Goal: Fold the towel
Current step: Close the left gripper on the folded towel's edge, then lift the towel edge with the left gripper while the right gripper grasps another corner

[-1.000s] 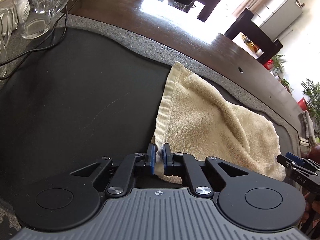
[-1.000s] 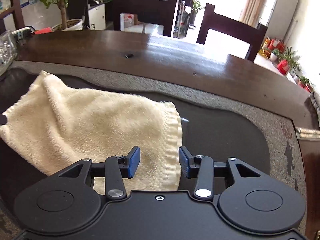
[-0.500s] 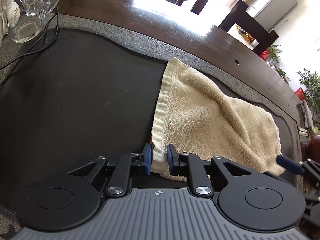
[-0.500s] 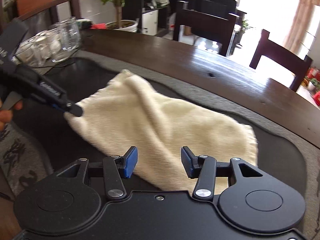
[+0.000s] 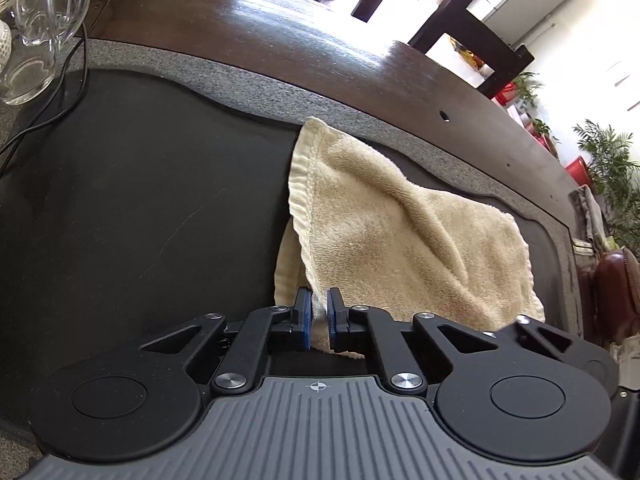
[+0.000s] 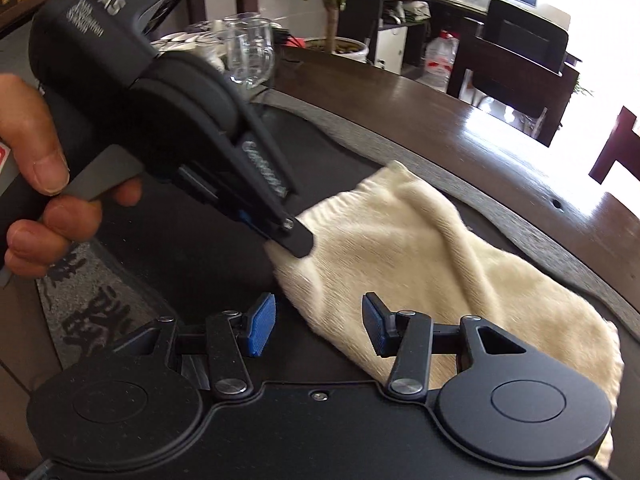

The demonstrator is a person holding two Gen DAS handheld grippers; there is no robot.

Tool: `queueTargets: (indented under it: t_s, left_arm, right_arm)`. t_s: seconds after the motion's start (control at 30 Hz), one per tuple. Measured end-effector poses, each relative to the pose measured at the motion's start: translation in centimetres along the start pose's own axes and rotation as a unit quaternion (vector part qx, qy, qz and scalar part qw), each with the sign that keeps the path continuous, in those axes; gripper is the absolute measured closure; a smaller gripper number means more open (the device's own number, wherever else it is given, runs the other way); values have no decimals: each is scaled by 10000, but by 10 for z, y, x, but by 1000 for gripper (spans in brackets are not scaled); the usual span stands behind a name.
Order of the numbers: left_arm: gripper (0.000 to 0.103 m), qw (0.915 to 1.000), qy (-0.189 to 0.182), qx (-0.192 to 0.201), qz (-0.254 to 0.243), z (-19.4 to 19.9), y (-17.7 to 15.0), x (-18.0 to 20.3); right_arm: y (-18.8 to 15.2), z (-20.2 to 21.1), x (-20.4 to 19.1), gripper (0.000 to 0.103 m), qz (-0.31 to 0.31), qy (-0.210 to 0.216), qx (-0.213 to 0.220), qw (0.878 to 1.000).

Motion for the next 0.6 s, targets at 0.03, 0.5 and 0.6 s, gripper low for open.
queueTargets:
  t_s: [0.03,0.5,0.6]
  left_arm:
    - [95,10000,-19,-8,-14,0,1,1]
    - [94,9999,-118,34,12,4,14,-3]
    - [92,9999,-144,83,41,4,21,-2]
  right_arm:
    - [1,-1,-1,52,2,1,8,10000]
    - [16,-20,-15,94,30,18,125,9999]
    - [18,-23,-17,94,19,33,151,9999]
Point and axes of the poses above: each gripper's, at about its wrist camera, not at the fingertips, and z roughly against the way its jaws point, x to its right, y to its top, the point moved 5 cm from there along -z, roughly the way its jaws point, and after that the axes turned 9 degrees about z, right-handed, at the moved point
